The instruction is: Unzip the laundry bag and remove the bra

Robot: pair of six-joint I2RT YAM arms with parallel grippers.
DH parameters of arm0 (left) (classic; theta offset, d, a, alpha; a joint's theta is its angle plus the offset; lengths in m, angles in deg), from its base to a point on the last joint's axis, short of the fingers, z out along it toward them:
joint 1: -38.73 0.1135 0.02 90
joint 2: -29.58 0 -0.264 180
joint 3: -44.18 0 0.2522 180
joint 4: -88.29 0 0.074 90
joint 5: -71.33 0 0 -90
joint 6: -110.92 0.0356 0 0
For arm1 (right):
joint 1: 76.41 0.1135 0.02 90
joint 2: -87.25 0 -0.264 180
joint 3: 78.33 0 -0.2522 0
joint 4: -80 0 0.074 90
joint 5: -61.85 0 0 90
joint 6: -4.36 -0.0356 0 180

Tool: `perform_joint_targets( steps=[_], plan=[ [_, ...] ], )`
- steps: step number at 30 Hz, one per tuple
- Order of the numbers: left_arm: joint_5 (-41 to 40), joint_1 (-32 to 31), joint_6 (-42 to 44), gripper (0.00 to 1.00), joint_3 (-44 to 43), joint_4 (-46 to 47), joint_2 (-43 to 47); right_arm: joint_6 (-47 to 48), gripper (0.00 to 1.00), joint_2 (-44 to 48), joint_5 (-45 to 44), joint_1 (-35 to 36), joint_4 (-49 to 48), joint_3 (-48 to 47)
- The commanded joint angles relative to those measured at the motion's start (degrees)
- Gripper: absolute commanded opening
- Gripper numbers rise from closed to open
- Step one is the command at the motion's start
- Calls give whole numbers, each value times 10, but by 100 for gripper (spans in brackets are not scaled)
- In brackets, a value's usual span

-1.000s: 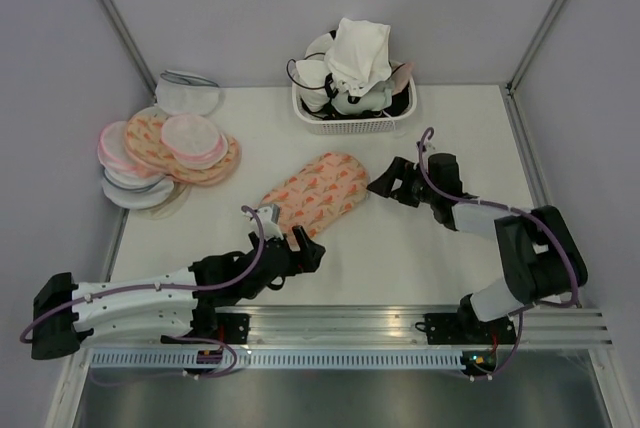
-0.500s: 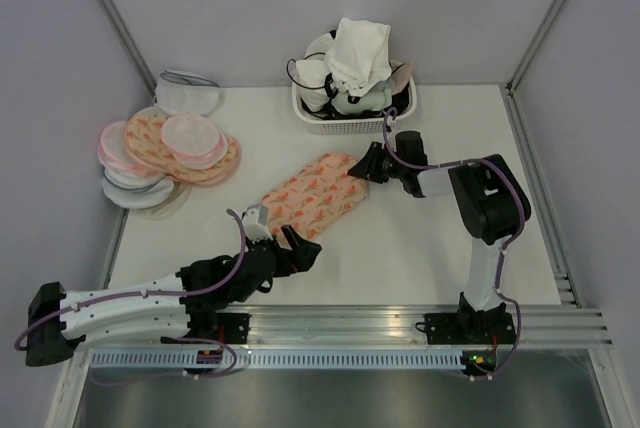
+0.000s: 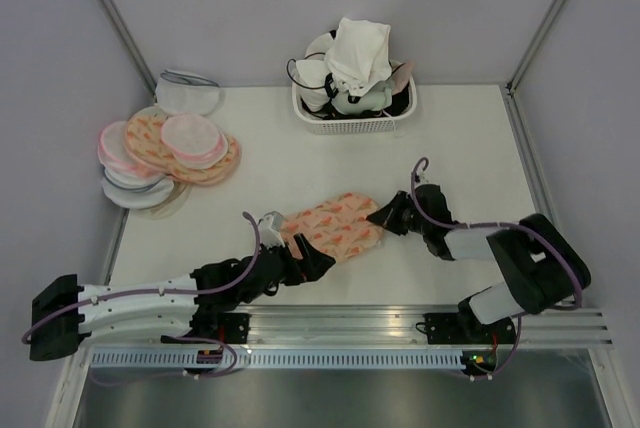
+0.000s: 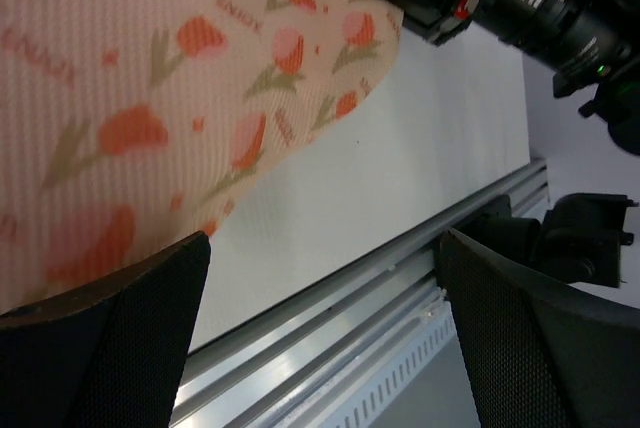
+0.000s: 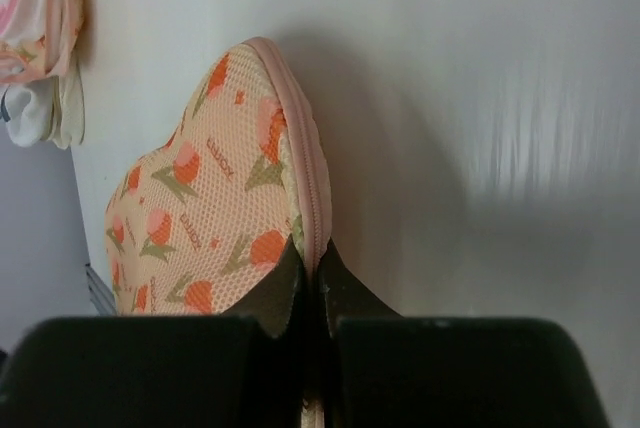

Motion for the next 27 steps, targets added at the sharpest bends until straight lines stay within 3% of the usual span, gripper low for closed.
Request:
perform_joint_targets(
  steps=[1,4,6,10,13,15,19,21,27],
  plan=[
    [85,-2,-55,100,28,123,-31,-122,0,112,-58,50,-36,113],
    [149,-2,-129,100,50,198,-70,-196,1,228,-67,73,-41,194],
    [179,-7,-169,100,57,251,-87,-237,0,300,-90,80,7,229],
    [227,-19,-195,100,38,273,-108,-252,0,567,-221,87,208,231],
    [190,-26,-165,100,5,202,-90,-244,0,684,-320,87,330,218],
    [166,-26,-146,100,-9,170,-63,-233,0,696,-375,87,363,185],
    [100,-27,-114,100,-30,102,-24,-201,0,589,-404,87,384,134],
    [82,-26,-107,100,-36,85,-21,-213,0,528,-397,87,354,130],
    [42,-26,-155,100,-13,97,-85,-299,0,467,-381,90,187,201]
  ],
)
